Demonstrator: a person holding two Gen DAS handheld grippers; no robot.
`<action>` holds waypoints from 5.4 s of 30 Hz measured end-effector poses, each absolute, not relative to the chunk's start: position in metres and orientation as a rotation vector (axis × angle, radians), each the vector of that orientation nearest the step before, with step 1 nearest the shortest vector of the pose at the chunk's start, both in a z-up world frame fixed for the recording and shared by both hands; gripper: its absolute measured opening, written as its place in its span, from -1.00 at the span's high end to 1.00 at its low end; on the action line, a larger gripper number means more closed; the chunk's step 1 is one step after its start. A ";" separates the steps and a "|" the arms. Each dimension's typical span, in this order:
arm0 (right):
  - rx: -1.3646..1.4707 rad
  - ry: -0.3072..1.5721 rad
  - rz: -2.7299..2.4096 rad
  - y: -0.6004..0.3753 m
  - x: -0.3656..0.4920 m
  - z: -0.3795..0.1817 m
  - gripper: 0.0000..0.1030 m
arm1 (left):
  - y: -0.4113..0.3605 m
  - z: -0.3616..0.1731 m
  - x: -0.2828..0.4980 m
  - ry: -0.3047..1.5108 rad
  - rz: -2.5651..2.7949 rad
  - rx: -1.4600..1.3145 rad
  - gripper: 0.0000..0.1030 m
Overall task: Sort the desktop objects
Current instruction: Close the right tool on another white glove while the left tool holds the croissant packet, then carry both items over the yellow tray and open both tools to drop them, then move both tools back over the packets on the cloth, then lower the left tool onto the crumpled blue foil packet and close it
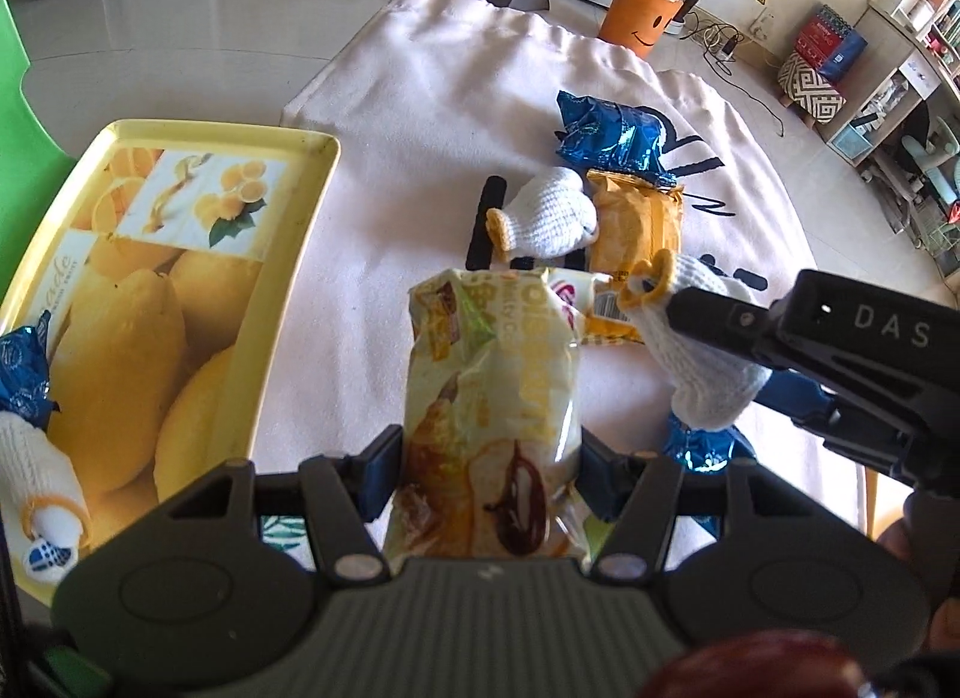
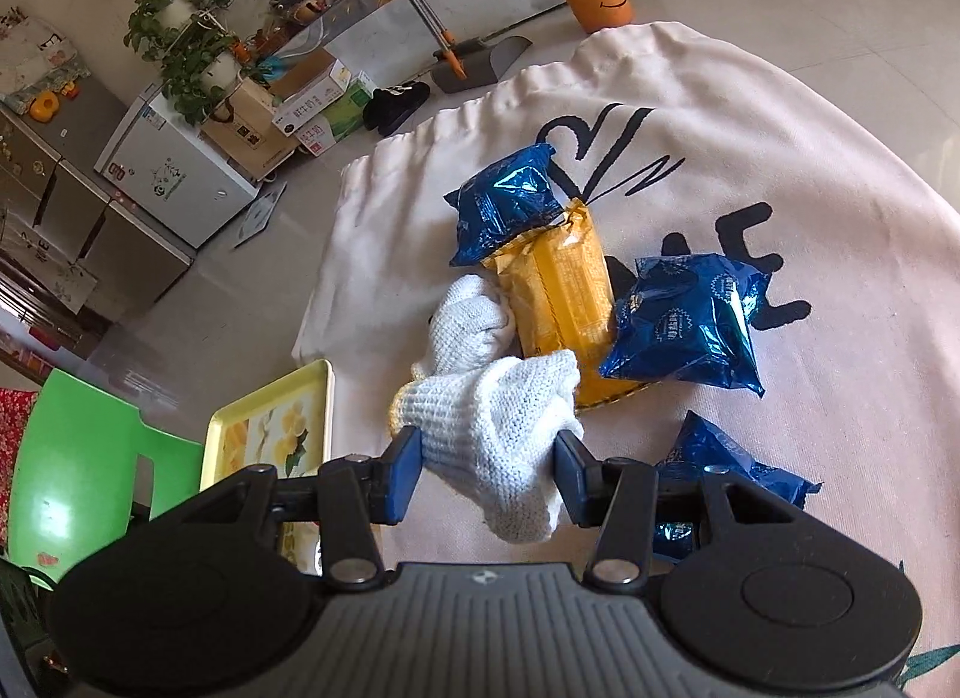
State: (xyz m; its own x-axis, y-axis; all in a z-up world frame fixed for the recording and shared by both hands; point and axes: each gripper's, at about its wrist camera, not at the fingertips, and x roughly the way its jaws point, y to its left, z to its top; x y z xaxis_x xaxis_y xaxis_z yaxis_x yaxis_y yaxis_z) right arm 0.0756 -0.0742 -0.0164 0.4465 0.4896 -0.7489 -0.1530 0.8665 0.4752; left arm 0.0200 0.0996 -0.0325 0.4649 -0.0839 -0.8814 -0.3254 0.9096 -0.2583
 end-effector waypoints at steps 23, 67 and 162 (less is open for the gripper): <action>0.393 1.051 0.424 -0.070 0.079 -0.022 0.05 | 0.121 -0.033 0.022 1.058 0.215 -0.498 -0.12; 0.457 1.230 0.737 0.062 0.049 -0.072 -0.16 | 0.274 0.003 0.024 0.831 0.607 -0.681 -0.99; 0.655 1.029 0.159 -0.209 0.099 0.003 -0.42 | 0.085 -0.113 0.045 1.222 0.213 -0.317 -0.99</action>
State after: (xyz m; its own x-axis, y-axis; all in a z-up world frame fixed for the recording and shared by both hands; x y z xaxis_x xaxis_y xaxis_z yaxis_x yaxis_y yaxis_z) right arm 0.0988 -0.2091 0.0027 0.5226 0.4181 -0.7430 0.1750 0.8003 0.5734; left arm 0.0448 0.0847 -0.1134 0.3304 -0.0092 -0.9438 -0.3278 0.9366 -0.1239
